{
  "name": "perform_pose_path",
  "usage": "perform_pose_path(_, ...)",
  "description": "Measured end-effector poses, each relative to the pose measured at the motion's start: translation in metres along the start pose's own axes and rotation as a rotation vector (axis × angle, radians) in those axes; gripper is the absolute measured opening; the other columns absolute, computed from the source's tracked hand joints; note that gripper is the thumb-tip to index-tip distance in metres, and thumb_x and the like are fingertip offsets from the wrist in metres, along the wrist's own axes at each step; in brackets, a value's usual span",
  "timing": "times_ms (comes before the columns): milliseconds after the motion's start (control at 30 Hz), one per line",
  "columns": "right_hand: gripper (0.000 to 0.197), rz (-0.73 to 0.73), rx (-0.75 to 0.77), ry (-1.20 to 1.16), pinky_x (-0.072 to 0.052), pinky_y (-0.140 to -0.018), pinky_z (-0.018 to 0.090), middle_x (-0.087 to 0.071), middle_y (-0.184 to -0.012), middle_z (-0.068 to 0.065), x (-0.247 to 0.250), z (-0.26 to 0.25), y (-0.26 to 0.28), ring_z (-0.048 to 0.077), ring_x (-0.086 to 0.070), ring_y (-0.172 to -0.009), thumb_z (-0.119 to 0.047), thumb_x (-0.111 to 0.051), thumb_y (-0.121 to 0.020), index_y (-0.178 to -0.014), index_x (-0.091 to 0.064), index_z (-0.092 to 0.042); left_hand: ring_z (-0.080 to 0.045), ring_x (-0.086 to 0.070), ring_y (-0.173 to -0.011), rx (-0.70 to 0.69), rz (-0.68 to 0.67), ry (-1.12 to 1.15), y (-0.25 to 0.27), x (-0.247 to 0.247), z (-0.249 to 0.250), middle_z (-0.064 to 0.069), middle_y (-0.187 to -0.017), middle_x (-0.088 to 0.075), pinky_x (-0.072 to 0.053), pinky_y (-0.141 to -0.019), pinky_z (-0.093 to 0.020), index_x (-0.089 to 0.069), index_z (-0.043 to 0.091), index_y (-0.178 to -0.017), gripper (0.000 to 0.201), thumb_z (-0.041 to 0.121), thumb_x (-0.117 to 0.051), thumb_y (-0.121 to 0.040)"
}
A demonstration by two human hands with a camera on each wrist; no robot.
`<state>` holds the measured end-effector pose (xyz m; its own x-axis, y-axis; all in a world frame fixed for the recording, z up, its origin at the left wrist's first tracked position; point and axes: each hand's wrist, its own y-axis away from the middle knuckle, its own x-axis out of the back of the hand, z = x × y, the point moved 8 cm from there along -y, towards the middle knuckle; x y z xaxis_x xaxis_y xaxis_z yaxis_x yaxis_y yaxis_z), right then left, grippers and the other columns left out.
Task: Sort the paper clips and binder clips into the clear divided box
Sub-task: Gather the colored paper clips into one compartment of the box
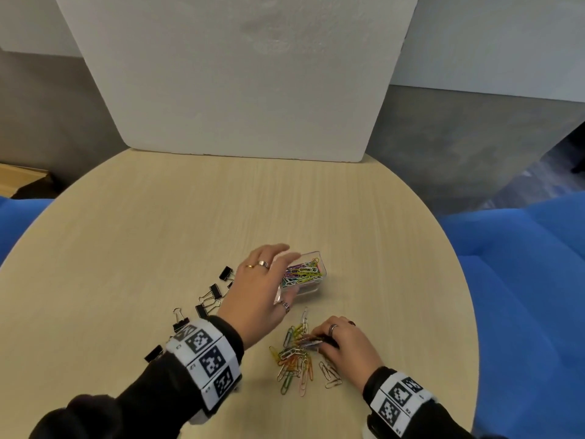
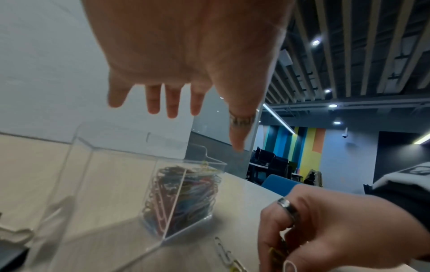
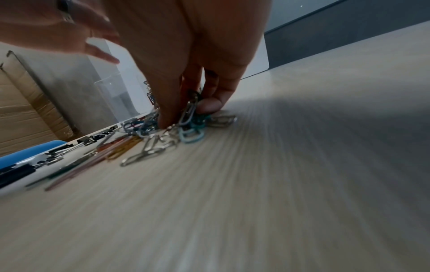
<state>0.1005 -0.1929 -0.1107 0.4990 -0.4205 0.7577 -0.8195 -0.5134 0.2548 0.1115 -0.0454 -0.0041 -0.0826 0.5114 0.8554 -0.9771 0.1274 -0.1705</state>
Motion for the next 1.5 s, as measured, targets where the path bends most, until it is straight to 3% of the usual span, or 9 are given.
perform_pose_path(67, 0.024, 0.001, -0.001, 0.003, -0.037, -0.088, 0.018, -0.062, -0.105, -0.004, 0.001, 0.001, -0.002, 0.012, -0.051, -0.102, -0.024, -0.058, -0.088, -0.111, -0.065, -0.021, -0.018, -0.016, -0.138, 0.118, -0.226, -0.086, -0.006, -0.019, -0.013, 0.001, -0.149, -0.021, -0.018, -0.116, -0.048, -0.019, 0.027, -0.144, 0.075, 0.05, -0.055, -0.082)
perform_pose_path(167, 0.024, -0.002, 0.009, -0.001, -0.034, -0.086, 0.013, -0.063, -0.106, -0.002, 0.002, 0.0, -0.004, 0.011, -0.051, -0.101, -0.023, -0.057, -0.089, -0.111, -0.066, -0.019, -0.02, -0.008, -0.142, 0.217, -0.411, -0.153, -0.006, -0.041, -0.026, 0.002, -0.152, -0.01, 0.002, -0.115, -0.05, -0.001, 0.028, -0.146, 0.095, 0.049, -0.064, -0.078)
perform_pose_path(400, 0.015, 0.035, -0.033, -0.075, -0.037, -0.086, 0.015, -0.053, -0.085, -0.017, 0.018, 0.002, -0.005, 0.008, -0.051, -0.091, -0.021, -0.061, -0.086, -0.099, -0.069, -0.02, -0.018, -0.032, -0.128, 0.213, -0.316, -0.12, -0.01, -0.044, -0.04, 0.003, -0.139, -0.03, -0.014, -0.111, -0.038, -0.007, 0.033, -0.145, 0.086, 0.001, -0.055, -0.081)
perform_pose_path(633, 0.013, 0.323, 0.151, -0.086, -0.037, -0.08, 0.01, -0.062, -0.088, -0.009, 0.085, -0.044, -0.03, 0.007, -0.053, -0.086, -0.013, -0.067, -0.082, -0.093, -0.072, -0.017, -0.017, -0.03, -0.128, 0.225, -0.29, -0.098, -0.007, -0.047, -0.041, 0.005, -0.136, -0.032, -0.011, -0.111, -0.036, -0.009, 0.036, -0.143, 0.087, -0.002, -0.054, -0.08)
perform_pose_path(833, 0.017, 0.315, 0.252, 0.07, -0.047, -0.083, 0.032, -0.068, -0.092, 0.007, 0.079, -0.069, -0.061, 0.022, -0.057, -0.09, -0.006, -0.066, -0.08, -0.096, -0.071, -0.007, -0.016, -0.03, -0.127, 0.227, -0.267, -0.108, -0.006, -0.048, -0.041, 0.006, -0.134, -0.032, -0.011, -0.11, -0.035, -0.009, 0.037, -0.143, 0.087, -0.002, -0.054, -0.079)
perform_pose_path(967, 0.024, 0.232, 0.265, 0.101, -0.046, -0.087, 0.025, -0.066, -0.109, -0.003, 0.067, -0.062, -0.064, 0.014, -0.06, -0.097, -0.015, -0.062, -0.084, -0.108, -0.067, -0.017, -0.016, -0.029, -0.127, 0.23, -0.261, -0.107, -0.006, -0.047, -0.041, 0.007, -0.135, -0.031, -0.01, -0.11, -0.035, -0.009, 0.037, -0.143, 0.087, -0.002, -0.053, -0.079)
perform_pose_path(1167, 0.032, 0.341, 0.322, 0.436, -0.028, -0.075, 0.027, -0.067, -0.082, -0.015, 0.078, -0.056, -0.048, 0.012, -0.057, -0.082, -0.05, -0.046, -0.08, -0.081, -0.07, -0.028, -0.015, -0.029, -0.127, 0.233, -0.251, -0.105, -0.006, -0.047, -0.042, 0.008, -0.134, -0.032, -0.009, -0.109, -0.034, -0.01, 0.037, -0.143, 0.087, 0.0, -0.055, -0.079)
perform_pose_path(1367, 0.024, 0.338, 0.367, 0.463, -0.023, -0.073, 0.031, -0.068, -0.089, -0.017, 0.068, -0.053, -0.047, 0.009, -0.041, -0.088, -0.041, -0.069, -0.071, -0.094, -0.07, -0.033, -0.015, -0.029, -0.127, 0.233, -0.249, -0.093, -0.006, -0.046, -0.04, 0.007, -0.134, -0.033, -0.009, -0.11, -0.035, -0.011, 0.036, -0.143, 0.086, 0.0, -0.055, -0.079)
perform_pose_path(1500, 0.03, 0.453, 0.294, 0.508, -0.025, -0.073, 0.03, -0.066, -0.09, -0.013, 0.085, -0.053, -0.044, 0.011, -0.041, -0.087, -0.046, -0.054, -0.078, -0.097, -0.067, -0.028, -0.016, -0.029, -0.127, 0.237, -0.266, -0.103, -0.006, -0.047, -0.041, 0.007, -0.136, -0.032, -0.01, -0.11, -0.036, -0.011, 0.036, -0.144, 0.086, 0.0, -0.055, -0.08)
